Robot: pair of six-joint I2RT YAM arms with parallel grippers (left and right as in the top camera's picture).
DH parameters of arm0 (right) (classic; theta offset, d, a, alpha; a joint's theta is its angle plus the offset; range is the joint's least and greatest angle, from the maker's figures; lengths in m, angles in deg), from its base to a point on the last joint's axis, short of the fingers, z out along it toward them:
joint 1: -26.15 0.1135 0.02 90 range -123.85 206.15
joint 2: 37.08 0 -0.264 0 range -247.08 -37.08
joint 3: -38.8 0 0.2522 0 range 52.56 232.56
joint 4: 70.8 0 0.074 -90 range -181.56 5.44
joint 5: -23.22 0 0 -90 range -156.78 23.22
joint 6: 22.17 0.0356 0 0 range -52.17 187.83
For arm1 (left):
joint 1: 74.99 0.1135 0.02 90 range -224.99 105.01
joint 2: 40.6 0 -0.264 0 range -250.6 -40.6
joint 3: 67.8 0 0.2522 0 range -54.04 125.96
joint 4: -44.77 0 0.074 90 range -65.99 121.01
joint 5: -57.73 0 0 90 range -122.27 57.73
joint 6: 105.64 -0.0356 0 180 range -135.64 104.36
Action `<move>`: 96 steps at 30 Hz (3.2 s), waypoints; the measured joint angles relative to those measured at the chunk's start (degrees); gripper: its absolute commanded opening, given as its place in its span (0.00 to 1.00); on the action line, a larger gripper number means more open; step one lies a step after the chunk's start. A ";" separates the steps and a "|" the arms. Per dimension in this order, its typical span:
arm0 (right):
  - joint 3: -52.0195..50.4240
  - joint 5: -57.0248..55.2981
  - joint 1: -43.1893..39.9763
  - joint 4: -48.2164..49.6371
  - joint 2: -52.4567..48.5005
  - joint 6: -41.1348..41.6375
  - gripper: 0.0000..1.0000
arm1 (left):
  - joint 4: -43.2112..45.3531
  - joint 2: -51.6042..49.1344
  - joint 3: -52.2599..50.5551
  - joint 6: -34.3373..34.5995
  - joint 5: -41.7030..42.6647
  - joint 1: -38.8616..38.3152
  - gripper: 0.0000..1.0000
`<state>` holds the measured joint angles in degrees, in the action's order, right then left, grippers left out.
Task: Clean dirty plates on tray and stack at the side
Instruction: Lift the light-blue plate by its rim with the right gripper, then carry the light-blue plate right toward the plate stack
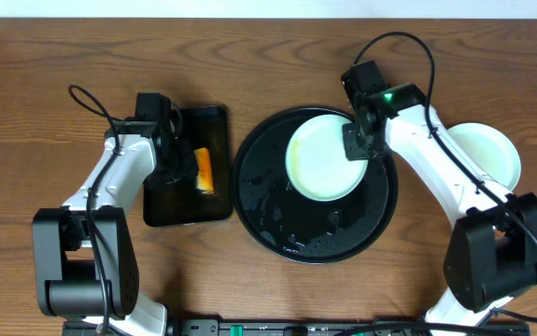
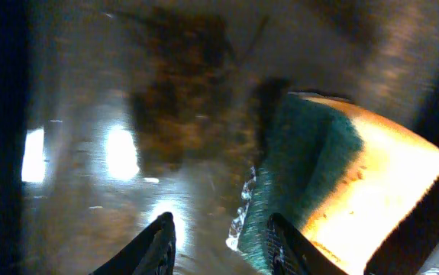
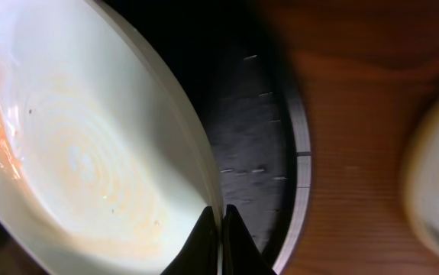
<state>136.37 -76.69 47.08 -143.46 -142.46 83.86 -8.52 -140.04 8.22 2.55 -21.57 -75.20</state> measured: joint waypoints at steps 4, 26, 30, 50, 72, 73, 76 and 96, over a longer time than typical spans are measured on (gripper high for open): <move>0.00 -6.05 0.17 0.07 2.12 -0.09 0.01 | 0.24 0.00 0.00 0.00 5.35 0.00 0.39; 0.00 -23.69 3.28 1.11 7.74 -2.47 0.01 | 4.76 0.00 0.00 -0.52 17.09 0.00 0.52; 0.00 -24.85 4.46 1.22 7.74 -2.71 0.01 | 4.92 0.00 0.00 -0.61 16.72 0.00 0.53; 0.00 -35.52 8.22 3.13 7.74 -5.05 0.01 | 6.43 -0.02 -1.66 -2.14 13.77 0.00 0.60; 0.00 -39.85 14.36 4.55 7.74 -5.84 0.01 | 9.07 -0.02 -4.07 -2.62 14.64 -0.35 0.59; 0.00 -39.93 14.73 4.55 7.74 -5.84 0.01 | 9.62 -0.02 -4.39 -2.62 14.64 -0.57 0.59; 0.00 -40.09 15.21 4.57 7.74 -5.84 0.01 | 10.67 -0.02 -5.55 -2.78 14.64 -1.66 0.55; 0.00 -40.11 15.58 4.50 7.74 -5.84 0.01 | 9.73 2.51 -6.40 -3.19 2.93 -4.09 0.11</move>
<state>136.37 -116.80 62.67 -138.95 -134.73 78.03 1.21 -137.53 1.81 -0.64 -18.64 -79.28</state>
